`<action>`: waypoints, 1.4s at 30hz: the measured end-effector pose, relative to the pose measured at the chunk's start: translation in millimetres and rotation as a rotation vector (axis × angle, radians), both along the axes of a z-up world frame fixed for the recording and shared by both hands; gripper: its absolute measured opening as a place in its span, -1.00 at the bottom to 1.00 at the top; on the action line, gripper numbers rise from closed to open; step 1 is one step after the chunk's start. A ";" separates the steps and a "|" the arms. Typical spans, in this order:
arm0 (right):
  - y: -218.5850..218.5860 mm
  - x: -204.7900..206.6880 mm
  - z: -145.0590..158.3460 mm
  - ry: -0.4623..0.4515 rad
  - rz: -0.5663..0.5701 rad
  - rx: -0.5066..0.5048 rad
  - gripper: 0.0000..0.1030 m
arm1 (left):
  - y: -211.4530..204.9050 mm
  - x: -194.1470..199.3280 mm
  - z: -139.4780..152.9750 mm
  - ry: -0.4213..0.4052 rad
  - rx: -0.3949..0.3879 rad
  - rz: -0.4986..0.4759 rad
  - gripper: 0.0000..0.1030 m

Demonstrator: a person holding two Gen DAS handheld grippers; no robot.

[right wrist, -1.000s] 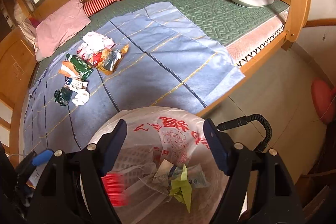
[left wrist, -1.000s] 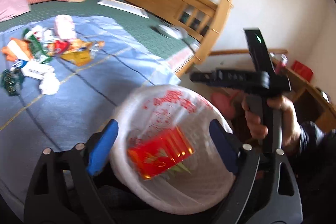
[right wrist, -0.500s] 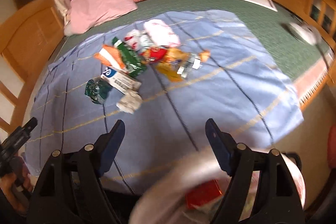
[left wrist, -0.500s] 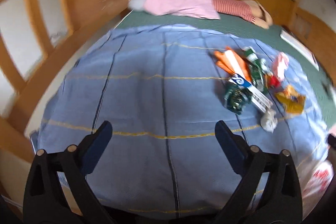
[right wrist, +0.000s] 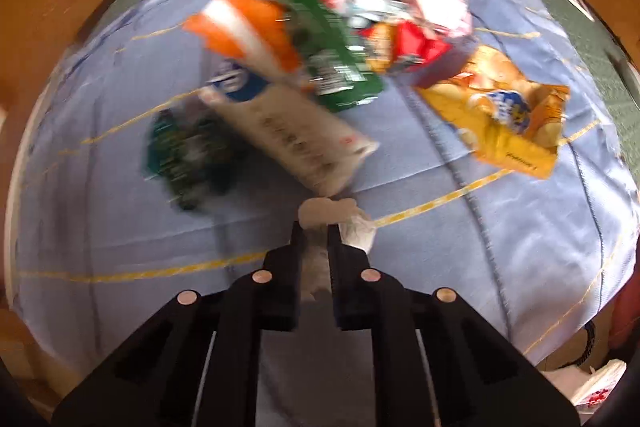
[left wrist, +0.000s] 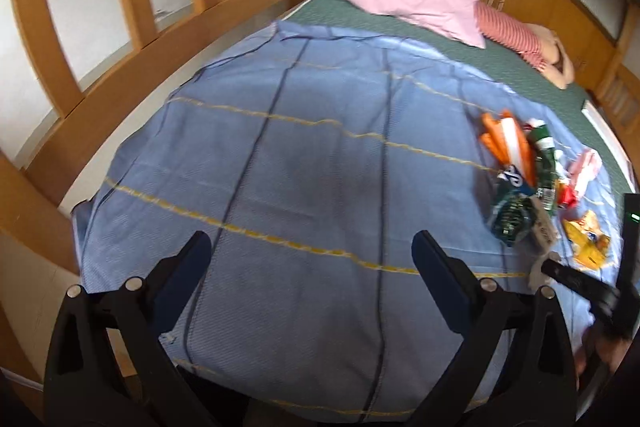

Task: Collect trash
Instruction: 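Grasp the dark green plastic bag with the left tool while the right tool grasps the white tissue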

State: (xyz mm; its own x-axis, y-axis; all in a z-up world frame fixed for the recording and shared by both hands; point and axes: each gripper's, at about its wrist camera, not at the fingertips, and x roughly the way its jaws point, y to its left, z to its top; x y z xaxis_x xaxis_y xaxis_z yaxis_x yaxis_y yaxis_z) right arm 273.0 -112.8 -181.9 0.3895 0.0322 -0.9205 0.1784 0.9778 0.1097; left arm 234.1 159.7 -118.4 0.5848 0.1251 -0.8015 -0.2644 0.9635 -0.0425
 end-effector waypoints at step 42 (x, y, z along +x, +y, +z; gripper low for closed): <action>-6.6 23.8 12.4 -0.009 -0.042 -0.155 0.41 | 29.1 1.7 -37.2 0.150 -0.266 0.095 0.93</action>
